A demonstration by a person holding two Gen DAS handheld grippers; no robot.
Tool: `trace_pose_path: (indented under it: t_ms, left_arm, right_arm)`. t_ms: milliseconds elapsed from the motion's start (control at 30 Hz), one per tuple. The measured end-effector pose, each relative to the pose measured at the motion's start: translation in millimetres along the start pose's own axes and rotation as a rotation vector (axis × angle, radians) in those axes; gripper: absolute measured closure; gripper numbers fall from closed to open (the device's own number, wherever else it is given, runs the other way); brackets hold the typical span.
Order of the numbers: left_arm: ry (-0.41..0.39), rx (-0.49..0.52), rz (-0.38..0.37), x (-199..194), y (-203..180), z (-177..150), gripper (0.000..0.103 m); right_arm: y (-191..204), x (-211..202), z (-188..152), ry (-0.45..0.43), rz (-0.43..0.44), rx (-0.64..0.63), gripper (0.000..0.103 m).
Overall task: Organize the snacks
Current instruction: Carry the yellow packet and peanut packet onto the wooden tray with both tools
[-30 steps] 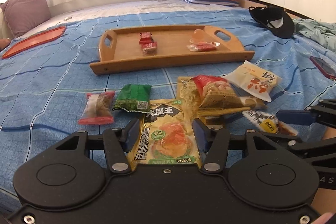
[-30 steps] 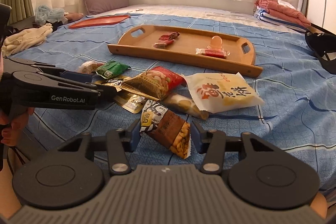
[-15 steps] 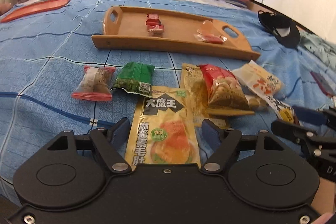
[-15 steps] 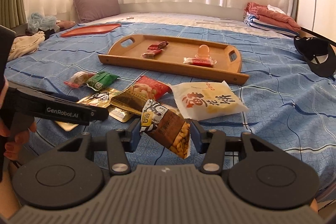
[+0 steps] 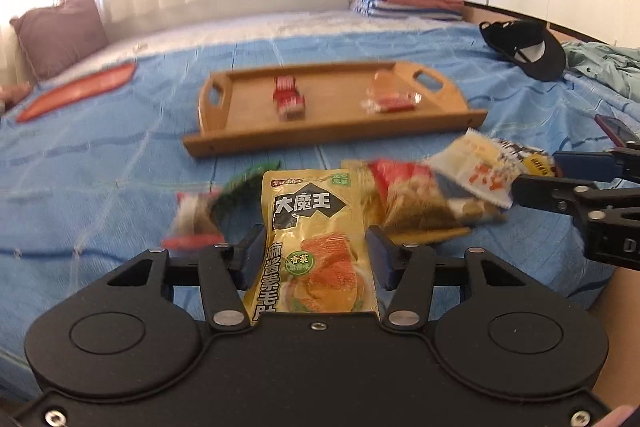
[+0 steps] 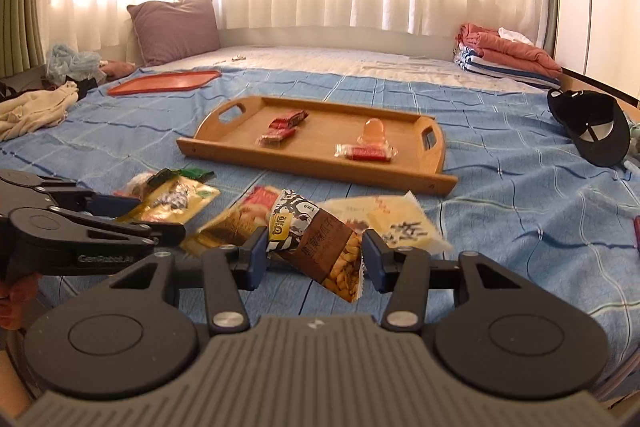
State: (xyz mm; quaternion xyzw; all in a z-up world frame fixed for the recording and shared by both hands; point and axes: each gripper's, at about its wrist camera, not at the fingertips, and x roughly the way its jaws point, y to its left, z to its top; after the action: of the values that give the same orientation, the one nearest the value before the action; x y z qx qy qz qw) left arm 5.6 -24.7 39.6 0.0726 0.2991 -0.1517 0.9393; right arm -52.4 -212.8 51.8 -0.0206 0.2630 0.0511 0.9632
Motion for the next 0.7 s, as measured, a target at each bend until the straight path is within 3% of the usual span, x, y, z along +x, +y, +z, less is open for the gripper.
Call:
trace_pose_path:
  t_ms: [200, 500, 700]
  left_arm:
    - [-0.032, 0.016, 0.020, -3.4, 5.1, 29.9, 0.051]
    - [-0.034, -0.036, 0.043, 22.6, 33.9, 93.1, 0.051]
    - [0.033, -0.088, 0.024, 63.9, 53.0, 127.2, 0.051]
  right_arm:
    - [-8.1, 8.8, 15.9, -0.017, -0.008, 0.008, 0.050]
    - [-37.0, 32.9, 58.5, -0.034, 0.001, 0.034, 0.050]
    - [-55.8, 70.0, 86.9, 0.017, -0.005, 0.024, 0.050]
